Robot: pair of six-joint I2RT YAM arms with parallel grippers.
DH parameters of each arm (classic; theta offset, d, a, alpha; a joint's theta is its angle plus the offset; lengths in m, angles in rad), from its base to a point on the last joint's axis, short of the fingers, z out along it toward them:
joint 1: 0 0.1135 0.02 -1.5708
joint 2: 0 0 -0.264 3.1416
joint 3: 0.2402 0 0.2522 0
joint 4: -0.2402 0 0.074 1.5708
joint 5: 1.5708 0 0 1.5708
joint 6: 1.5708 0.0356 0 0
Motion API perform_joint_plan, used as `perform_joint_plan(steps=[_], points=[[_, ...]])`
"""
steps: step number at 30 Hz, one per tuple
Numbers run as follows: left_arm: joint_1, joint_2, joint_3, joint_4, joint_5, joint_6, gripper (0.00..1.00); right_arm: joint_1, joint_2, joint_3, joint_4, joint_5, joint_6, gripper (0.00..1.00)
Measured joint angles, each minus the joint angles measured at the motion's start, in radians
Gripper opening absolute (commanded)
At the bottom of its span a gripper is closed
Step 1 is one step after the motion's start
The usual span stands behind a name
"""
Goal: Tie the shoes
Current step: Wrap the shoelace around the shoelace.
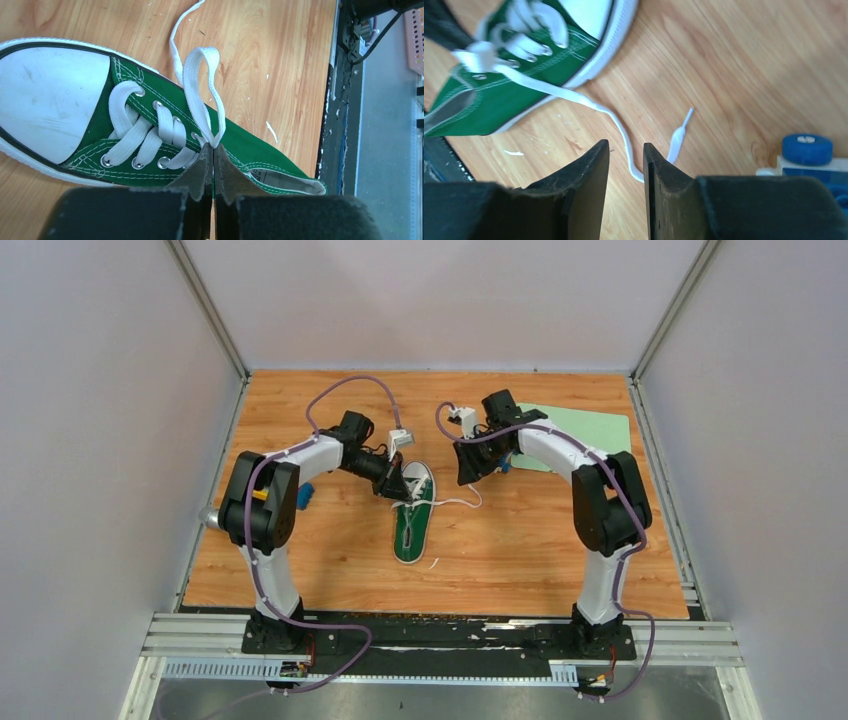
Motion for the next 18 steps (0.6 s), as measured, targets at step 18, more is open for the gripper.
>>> perform_joint_plan(steps=[18], points=[[-0.001,-0.041,-0.058,0.131,-0.039,-0.191,0.0,0.077,0.118,0.024,-0.023,0.323,0.027,0.25]])
